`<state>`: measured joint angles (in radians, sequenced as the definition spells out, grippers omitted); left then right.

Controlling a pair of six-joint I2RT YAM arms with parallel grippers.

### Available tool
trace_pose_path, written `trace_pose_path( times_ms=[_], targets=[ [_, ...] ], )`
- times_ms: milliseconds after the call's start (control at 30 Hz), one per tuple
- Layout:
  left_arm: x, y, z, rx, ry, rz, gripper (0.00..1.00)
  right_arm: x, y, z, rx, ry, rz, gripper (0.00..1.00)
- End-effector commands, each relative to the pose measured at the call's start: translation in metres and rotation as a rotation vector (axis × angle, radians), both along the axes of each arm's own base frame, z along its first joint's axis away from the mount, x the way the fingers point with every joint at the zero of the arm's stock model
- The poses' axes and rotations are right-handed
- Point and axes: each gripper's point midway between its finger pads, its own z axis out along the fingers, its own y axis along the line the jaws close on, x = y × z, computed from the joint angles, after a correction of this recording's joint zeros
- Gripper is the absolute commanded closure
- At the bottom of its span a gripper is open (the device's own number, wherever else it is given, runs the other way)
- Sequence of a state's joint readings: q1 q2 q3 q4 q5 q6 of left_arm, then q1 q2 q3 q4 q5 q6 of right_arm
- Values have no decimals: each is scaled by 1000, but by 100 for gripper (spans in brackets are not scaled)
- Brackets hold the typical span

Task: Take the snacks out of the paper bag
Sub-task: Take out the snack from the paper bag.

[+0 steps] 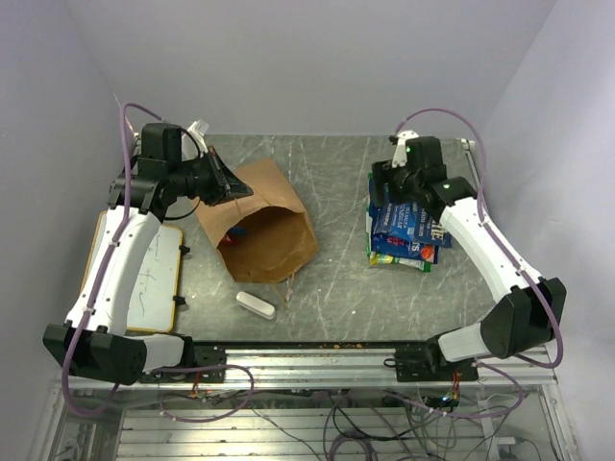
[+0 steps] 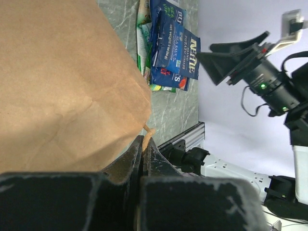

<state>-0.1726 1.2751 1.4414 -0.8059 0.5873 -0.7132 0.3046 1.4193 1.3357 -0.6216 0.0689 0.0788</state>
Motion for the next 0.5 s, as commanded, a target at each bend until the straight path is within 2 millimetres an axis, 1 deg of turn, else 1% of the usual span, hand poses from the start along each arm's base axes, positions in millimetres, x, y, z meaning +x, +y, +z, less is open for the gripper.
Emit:
trace_pose_path(
  times_ms=[0,67,100,133,167,200,233,333,400,467],
  targets=[
    [-5,6,1,0,1,28,93,-22,78,7,249,-49,254,25],
    [-7,7,3,1,0,34,93,-36,102,16,293,-131,352,24],
    [-7,7,5,1,-1,38,93,-41,113,26,306,-202,402,24],
    [-8,8,5,4,-3,43,93,-48,119,31,304,-251,453,24],
    [-8,9,6,5,-4,50,93,-62,136,39,304,-305,544,23],
    [-9,10,6,5,-2,54,93,-76,146,36,286,-339,629,23],
    [-9,10,5,3,0,56,93,-90,158,37,272,-380,722,23],
    [-11,10,2,4,14,60,93,-131,184,32,213,-469,995,23],
    [-12,12,2,12,18,66,93,-157,200,23,164,-516,1173,22],
    [-13,13,2,20,21,71,93,-177,213,12,118,-559,1281,22]
  ],
)
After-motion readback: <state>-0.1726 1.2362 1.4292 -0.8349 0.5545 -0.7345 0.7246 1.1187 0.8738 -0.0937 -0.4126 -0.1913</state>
